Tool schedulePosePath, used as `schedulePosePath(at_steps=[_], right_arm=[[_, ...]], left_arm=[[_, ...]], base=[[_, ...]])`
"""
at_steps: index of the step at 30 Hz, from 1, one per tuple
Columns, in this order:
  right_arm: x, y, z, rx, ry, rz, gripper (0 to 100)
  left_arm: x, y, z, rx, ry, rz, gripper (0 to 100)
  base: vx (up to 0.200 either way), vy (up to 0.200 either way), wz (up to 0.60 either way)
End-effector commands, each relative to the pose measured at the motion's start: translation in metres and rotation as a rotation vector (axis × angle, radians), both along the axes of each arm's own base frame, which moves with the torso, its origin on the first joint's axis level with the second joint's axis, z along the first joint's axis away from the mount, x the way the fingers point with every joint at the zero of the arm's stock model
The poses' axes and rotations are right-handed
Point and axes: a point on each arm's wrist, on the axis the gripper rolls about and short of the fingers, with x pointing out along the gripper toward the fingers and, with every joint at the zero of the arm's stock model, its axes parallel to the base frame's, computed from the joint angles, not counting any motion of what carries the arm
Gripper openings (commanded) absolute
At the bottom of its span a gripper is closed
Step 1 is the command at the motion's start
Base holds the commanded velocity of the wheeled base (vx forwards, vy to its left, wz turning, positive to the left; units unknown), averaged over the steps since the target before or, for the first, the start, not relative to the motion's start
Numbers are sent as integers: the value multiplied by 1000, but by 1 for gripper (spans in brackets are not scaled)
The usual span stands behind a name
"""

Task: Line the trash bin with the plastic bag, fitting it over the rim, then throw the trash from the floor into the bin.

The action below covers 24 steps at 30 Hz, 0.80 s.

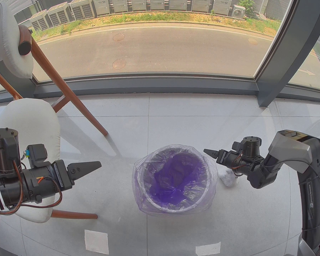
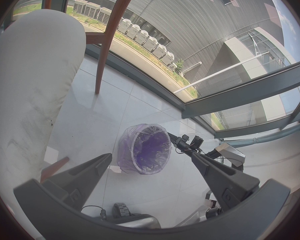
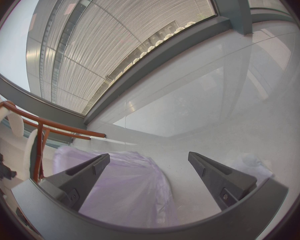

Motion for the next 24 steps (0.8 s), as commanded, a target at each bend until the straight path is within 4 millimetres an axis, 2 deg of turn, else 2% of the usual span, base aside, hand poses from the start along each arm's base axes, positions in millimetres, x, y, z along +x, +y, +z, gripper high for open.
schedulePosePath(at_steps=[1, 5, 9, 10, 12, 19, 24], right_arm=[[-41, -19, 71, 85, -28, -46, 100], [-84, -33, 99, 121, -24, -75, 100], [-120, -41, 112, 130, -63, -82, 100], [-122, -41, 112, 130, -63, -82, 100], [-142, -43, 117, 132, -77, -76, 100], [-164, -44, 129, 137, -99, -64, 100], [-170, -45, 129, 135, -91, -65, 100]], left_arm=[[4, 0, 0, -18, 6, -56, 100], [26, -16, -14, 29, -8, -111, 100], [54, -37, -39, 111, -26, -142, 100], [56, -38, -41, 114, -26, -141, 100], [82, -54, -68, 158, 3, -111, 100], [153, -77, -103, 114, -35, -15, 100], [191, -92, -122, -36, 33, 142, 100]], base=[[0, 0, 0], [0, 0, 0], [0, 0, 0], [0, 0, 0], [0, 0, 0], [0, 0, 0], [0, 0, 0]])
